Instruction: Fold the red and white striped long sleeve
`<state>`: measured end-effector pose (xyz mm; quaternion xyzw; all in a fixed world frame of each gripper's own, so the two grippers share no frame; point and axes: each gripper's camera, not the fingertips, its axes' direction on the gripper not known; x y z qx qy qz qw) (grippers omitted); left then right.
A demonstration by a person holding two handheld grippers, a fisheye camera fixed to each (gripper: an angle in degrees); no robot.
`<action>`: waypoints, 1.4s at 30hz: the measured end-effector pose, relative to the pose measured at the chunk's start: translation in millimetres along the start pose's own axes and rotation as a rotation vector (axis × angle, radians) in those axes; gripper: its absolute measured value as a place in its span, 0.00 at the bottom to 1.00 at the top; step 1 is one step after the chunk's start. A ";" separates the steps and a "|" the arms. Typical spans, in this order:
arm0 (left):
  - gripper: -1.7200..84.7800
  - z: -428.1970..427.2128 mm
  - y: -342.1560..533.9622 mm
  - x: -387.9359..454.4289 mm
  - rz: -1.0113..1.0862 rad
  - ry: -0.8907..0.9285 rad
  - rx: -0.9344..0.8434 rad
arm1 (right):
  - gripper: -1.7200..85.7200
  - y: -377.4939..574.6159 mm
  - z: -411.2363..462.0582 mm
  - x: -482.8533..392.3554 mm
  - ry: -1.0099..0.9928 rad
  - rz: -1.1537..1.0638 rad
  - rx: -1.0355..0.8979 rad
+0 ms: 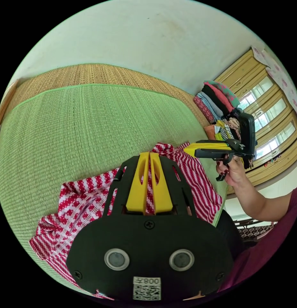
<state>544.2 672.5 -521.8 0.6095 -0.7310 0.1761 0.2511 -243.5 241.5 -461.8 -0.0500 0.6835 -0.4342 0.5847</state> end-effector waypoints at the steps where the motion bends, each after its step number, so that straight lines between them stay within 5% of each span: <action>1: 0.02 -5.6 3.4 -4.5 -0.011 0.018 0.015 | 0.02 -0.4 0.7 -3.0 -0.009 -0.008 0.001; 8: 0.02 -74.8 66.9 -29.9 -0.104 0.004 0.119 | 0.02 -32.0 46.6 -50.5 -0.041 -0.124 -0.078; 17: 0.02 -136.0 151.8 -82.5 -0.256 -0.168 0.038 | 0.02 -72.9 90.3 -94.2 -0.007 -0.205 -0.150; 42: 0.02 -190.2 136.8 -99.3 -0.156 -0.295 0.133 | 0.02 -109.9 134.6 -128.3 0.018 -0.188 -0.145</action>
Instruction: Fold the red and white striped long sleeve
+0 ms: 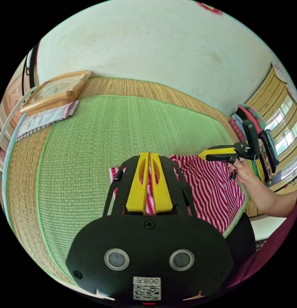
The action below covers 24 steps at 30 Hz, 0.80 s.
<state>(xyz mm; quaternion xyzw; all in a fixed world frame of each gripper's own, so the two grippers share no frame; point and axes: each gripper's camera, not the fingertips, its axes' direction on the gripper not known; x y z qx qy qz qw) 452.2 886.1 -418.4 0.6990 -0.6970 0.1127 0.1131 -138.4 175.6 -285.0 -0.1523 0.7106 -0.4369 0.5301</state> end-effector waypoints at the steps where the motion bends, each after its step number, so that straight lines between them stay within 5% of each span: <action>1: 0.02 -1.6 4.6 2.6 0.006 0.030 0.001 | 0.02 0.4 0.7 0.1 -0.004 0.003 0.002; 24: 0.02 38.8 25.5 4.3 0.011 0.130 -0.120 | 0.02 120.9 0.4 46.8 -0.032 0.193 0.103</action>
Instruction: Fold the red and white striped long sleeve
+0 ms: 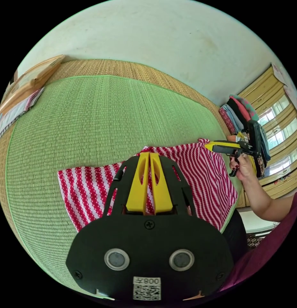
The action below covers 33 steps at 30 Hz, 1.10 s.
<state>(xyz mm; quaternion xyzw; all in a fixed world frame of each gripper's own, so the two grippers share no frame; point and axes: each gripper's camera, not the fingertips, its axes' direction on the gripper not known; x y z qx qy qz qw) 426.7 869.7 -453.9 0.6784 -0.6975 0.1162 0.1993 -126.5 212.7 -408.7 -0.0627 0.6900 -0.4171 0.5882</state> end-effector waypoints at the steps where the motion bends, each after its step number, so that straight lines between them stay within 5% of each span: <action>1: 0.02 -1.9 2.0 -0.7 0.006 -0.009 0.001 | 0.02 1.4 -1.9 0.8 0.003 0.000 0.014; 24: 0.03 -55.2 81.0 -44.2 -0.071 0.045 0.046 | 0.03 138.4 23.7 78.2 -0.009 0.167 0.061; 33: 0.08 -143.7 234.1 -89.3 -0.256 0.114 0.050 | 0.09 293.2 -17.5 84.1 -0.123 0.266 0.088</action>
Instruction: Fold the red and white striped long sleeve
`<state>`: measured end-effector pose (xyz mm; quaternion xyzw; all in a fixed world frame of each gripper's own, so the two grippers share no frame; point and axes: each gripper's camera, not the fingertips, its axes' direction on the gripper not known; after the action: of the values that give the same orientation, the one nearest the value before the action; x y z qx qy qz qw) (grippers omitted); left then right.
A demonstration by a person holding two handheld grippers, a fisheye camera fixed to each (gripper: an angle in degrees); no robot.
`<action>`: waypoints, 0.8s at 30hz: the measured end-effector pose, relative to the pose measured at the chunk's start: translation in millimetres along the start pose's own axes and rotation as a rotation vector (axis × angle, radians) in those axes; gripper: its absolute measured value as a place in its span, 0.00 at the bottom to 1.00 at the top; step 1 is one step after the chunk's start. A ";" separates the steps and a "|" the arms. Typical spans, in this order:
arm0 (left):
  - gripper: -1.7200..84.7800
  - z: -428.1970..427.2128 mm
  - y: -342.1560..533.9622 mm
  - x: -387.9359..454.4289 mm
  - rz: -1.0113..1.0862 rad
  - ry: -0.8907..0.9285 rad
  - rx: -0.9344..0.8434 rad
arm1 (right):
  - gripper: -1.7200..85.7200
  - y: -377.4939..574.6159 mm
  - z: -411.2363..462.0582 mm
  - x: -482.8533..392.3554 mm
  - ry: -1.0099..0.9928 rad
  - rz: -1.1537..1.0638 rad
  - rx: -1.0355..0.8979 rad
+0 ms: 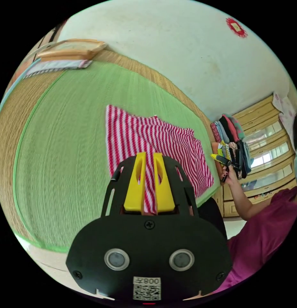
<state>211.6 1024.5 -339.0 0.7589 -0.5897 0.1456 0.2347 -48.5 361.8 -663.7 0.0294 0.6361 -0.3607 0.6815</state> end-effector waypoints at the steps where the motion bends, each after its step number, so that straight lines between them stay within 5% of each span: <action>1: 0.09 -12.4 24.0 -14.6 -0.064 0.012 -0.003 | 0.09 15.0 -1.6 4.9 -0.015 0.021 -0.004; 9: 0.12 -42.6 113.8 -58.7 -0.253 0.081 -0.020 | 0.11 154.1 5.4 55.8 -0.159 0.250 -0.010; 24: 0.05 -45.6 131.9 -60.0 -0.236 0.103 -0.070 | 0.09 165.1 42.7 68.0 -0.210 0.210 -0.022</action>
<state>71.4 1072.5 -305.9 0.8061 -0.4879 0.1352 0.3064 70.3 431.5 -785.1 0.0503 0.5587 -0.2815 0.7785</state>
